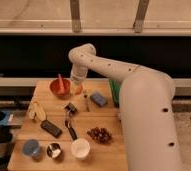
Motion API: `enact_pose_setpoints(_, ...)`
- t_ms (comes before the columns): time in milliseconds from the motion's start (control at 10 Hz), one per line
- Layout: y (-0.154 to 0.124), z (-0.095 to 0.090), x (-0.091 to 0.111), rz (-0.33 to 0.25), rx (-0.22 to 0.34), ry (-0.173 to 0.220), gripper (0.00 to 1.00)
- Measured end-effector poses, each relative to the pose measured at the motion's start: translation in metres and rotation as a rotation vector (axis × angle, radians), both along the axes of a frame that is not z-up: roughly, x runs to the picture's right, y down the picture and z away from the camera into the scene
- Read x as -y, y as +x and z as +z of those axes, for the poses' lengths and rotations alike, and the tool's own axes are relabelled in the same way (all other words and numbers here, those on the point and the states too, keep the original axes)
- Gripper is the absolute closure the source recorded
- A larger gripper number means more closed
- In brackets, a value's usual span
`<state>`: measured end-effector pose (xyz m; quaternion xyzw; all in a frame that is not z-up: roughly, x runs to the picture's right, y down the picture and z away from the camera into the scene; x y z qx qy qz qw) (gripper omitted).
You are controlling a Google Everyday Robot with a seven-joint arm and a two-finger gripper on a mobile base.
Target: Place apple in plastic cup
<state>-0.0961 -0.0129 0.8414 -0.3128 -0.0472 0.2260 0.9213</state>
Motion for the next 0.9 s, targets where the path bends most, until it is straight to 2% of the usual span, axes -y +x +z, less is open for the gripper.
enact_pose_setpoints(400,-0.058,-0.056,-0.026,-0.13,0.153,0.012,1.0)
enact_pose_setpoints(600,-0.086,-0.08,-0.044,-0.196,0.236,-0.003,1.0)
enact_pose_setpoints(700,-0.094,-0.089,-0.049,-0.213,0.259,-0.004,1.0)
enact_pose_setpoints(900,-0.092,-0.088,-0.048,-0.213,0.255,-0.003,1.0)
